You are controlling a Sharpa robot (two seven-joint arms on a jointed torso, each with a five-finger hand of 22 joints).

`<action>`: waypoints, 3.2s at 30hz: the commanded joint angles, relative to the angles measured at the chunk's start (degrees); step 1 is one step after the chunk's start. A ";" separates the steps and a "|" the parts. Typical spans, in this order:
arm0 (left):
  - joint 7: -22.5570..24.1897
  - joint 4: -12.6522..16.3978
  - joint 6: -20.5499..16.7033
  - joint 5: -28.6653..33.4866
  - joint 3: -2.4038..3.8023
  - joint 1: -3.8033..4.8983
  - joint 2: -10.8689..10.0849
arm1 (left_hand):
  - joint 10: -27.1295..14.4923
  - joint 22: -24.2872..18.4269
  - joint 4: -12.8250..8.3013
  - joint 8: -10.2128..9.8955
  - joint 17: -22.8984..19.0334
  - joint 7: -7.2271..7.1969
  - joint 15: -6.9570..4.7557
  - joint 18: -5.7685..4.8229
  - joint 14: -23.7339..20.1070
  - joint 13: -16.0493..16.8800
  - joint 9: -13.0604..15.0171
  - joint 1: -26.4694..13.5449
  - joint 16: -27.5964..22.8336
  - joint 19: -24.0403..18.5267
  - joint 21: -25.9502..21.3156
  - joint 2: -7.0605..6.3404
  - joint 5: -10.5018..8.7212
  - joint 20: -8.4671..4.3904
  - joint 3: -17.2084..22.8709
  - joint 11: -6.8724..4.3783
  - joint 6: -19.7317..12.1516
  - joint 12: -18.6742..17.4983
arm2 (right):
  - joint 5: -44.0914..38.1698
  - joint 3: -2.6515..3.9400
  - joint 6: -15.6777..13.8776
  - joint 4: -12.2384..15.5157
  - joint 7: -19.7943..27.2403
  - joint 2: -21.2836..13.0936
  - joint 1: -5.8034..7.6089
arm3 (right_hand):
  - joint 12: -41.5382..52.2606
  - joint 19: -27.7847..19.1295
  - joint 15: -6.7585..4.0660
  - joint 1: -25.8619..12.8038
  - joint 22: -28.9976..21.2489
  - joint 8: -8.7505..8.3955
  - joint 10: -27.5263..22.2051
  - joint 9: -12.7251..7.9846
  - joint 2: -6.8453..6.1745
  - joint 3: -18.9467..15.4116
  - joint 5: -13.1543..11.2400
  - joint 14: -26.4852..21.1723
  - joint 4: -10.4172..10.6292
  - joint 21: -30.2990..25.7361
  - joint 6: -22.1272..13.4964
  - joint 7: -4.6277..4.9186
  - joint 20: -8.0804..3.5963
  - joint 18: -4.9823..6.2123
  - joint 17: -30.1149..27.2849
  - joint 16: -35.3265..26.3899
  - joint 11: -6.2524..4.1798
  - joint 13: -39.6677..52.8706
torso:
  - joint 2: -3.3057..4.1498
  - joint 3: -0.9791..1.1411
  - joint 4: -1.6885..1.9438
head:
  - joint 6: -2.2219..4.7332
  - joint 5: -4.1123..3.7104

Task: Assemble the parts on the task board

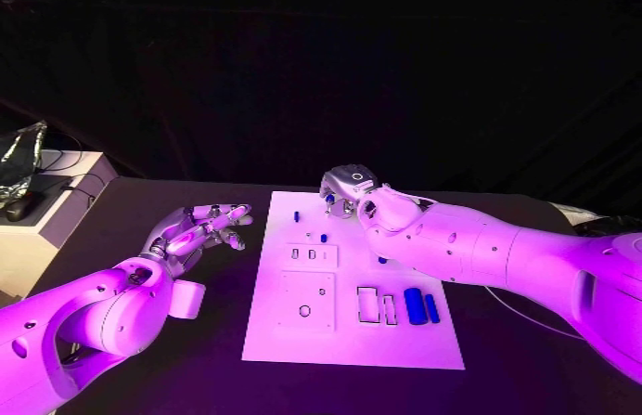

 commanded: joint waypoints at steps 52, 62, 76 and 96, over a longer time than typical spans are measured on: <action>0.06 -0.11 0.54 -0.19 0.14 0.02 -0.13 | -0.40 -0.45 -0.14 -0.27 -0.48 0.09 -0.10 0.83 -0.49 0.03 0.03 0.06 0.51 -0.20 0.51 0.68 -0.09 0.33 -0.44 0.05 -0.46 0.15 | 5.73 0.55 -3.81 3.73 4.76 -5.07 0.28 | 0.25 3.02 2.63 3.67 -2.17 -0.23 -10.38 -0.70 -5.23 -9.49 -0.89 -0.54 7.22 -17.41 -8.74 -0.40 2.69 5.38 -10.40 -4.69 1.30 0.10 | 0.28 -0.01 -0.38 | -0.06 0.42; 0.49 -0.59 1.80 -0.45 0.14 0.02 -0.43 | -0.33 -0.50 -0.31 -0.25 -0.51 -0.05 -0.10 0.82 -0.53 0.05 0.04 0.06 0.53 -0.23 0.53 0.40 -0.09 0.33 -0.57 0.00 -0.44 0.18 | 13.48 1.34 -2.32 12.84 4.52 -14.76 1.52 | 2.53 3.14 -0.88 2.16 -0.94 0.04 8.73 -0.50 -4.83 -7.39 -0.36 -0.17 6.50 -13.71 -4.42 0.71 -0.06 2.66 -10.12 -4.48 -4.02 1.64 | 0.34 0.37 -1.60 | 0.63 0.20; 0.70 -2.10 2.52 -0.73 0.13 -0.01 0.03 | -0.14 -0.55 -0.53 -0.27 -0.54 -0.22 -0.17 0.79 -0.57 0.03 0.03 0.12 0.53 -0.28 0.57 0.31 -0.09 0.30 -0.61 -0.10 -0.39 0.14 | 18.50 1.49 7.37 14.55 1.58 -21.02 1.92 | 59.72 3.99 -0.32 1.63 6.70 0.14 1.90 -0.36 -6.23 -20.98 1.00 1.07 11.33 6.09 -11.39 1.91 -0.85 -0.72 6.92 5.90 -3.39 66.32 | 0.53 0.76 -1.99 | 1.16 -0.36; 0.55 -2.52 2.42 -0.74 0.13 -0.15 0.36 | -0.13 -0.58 -0.67 -0.27 -0.56 -0.22 -0.18 0.78 -0.55 0.03 0.03 0.17 0.55 -0.29 0.62 0.35 -0.09 0.28 -0.55 -0.11 -0.39 0.14 | 23.70 1.56 13.32 9.06 -0.92 -18.00 1.99 | 64.88 4.06 0.27 1.41 8.02 0.28 5.17 -0.25 -6.41 -20.76 3.26 1.61 13.82 14.08 -11.72 2.13 -0.06 -1.08 13.76 8.78 -2.96 73.39 | 0.50 0.75 -2.00 | 0.69 -0.29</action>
